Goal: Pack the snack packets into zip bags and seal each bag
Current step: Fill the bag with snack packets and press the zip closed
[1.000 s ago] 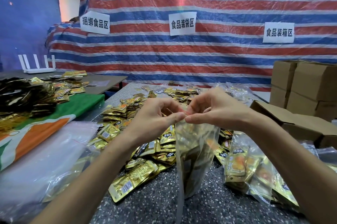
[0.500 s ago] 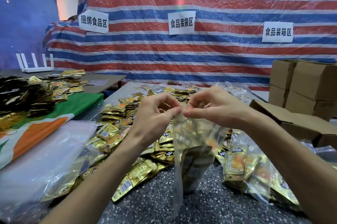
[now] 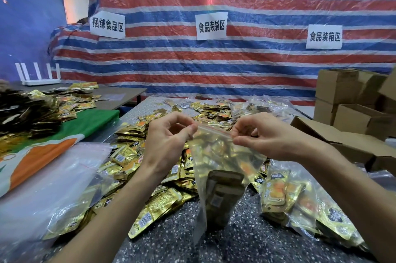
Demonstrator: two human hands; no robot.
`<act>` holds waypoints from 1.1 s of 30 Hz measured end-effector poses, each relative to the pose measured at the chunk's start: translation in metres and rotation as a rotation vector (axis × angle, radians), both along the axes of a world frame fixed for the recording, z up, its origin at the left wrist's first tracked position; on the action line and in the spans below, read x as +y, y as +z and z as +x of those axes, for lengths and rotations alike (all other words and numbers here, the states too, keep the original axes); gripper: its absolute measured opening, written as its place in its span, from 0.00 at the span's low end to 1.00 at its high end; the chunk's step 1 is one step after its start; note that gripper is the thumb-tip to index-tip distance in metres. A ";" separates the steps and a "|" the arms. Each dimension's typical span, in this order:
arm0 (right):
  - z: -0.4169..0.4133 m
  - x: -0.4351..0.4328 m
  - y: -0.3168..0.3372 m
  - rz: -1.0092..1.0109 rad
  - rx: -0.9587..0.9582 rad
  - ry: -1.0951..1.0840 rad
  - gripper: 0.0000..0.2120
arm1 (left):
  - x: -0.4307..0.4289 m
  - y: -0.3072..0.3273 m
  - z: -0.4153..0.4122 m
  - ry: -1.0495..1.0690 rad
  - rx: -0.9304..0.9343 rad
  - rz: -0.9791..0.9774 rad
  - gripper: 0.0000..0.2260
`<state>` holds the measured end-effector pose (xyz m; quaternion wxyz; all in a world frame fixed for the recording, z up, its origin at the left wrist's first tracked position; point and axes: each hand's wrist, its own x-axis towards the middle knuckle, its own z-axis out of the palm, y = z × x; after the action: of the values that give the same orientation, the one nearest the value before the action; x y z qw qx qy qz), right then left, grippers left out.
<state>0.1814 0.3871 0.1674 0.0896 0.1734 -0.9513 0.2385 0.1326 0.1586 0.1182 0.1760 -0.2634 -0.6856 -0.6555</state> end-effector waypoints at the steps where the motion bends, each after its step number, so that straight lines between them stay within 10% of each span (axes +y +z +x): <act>1: 0.000 0.000 -0.001 0.020 0.011 -0.016 0.04 | 0.001 -0.001 0.001 0.006 0.001 -0.008 0.04; 33: 0.008 0.025 -0.016 -0.231 0.013 -0.050 0.11 | -0.023 -0.011 -0.015 -0.099 -0.067 0.018 0.06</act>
<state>0.1894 0.4122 0.1518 0.1211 0.1395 -0.9210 0.3431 0.1176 0.1353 0.1072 0.1227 -0.2732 -0.6713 -0.6780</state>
